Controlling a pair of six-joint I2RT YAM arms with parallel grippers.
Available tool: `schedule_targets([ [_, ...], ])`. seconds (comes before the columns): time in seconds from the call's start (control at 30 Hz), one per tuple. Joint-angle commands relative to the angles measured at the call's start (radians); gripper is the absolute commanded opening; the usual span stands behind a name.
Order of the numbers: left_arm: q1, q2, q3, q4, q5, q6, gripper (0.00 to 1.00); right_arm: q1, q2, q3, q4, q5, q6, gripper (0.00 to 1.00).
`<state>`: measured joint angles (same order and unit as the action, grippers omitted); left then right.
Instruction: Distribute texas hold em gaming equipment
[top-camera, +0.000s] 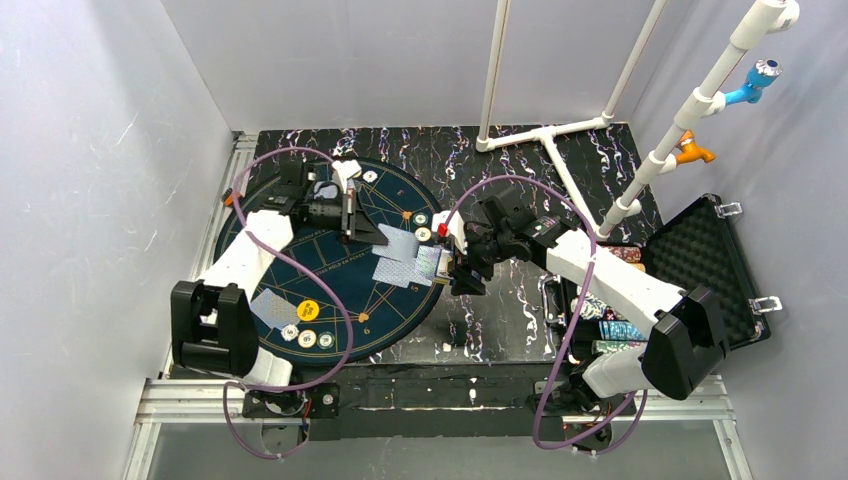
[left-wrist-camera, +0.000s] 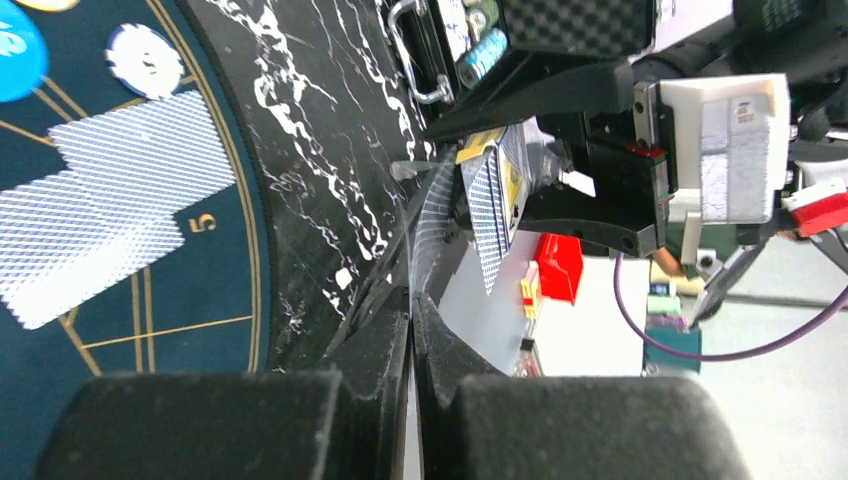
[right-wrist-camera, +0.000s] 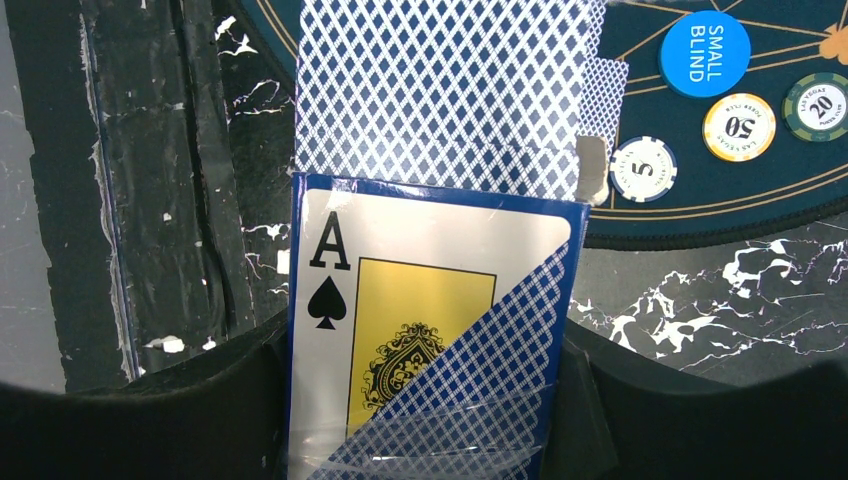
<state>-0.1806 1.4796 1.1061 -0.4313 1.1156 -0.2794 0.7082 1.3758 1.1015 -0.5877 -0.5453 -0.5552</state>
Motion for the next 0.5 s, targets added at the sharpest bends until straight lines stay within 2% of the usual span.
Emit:
schedule_targets([
  [0.0, 0.103, -0.071, 0.065, -0.107, 0.034, 0.089, 0.00, 0.004, -0.046, 0.019, 0.043, -0.022, -0.001, 0.01],
  [0.1, 0.193, -0.052, 0.161, -0.333, -0.033, 0.308, 0.00, 0.004, -0.046, 0.022, 0.041, -0.022, -0.002, 0.01],
  [0.2, 0.268, -0.045, 0.259, -0.559, -0.240, 0.561, 0.00, 0.004, -0.047, 0.025, 0.041, -0.024, 0.000, 0.01],
  [0.33, 0.300, -0.088, 0.249, -0.620, -0.612, 0.785, 0.00, 0.004, -0.044, 0.027, 0.043, -0.022, 0.004, 0.01],
  [0.47, 0.302, -0.183, 0.152, -0.508, -0.859, 0.933, 0.00, 0.004, -0.044, 0.023, 0.048, -0.022, 0.008, 0.01],
])
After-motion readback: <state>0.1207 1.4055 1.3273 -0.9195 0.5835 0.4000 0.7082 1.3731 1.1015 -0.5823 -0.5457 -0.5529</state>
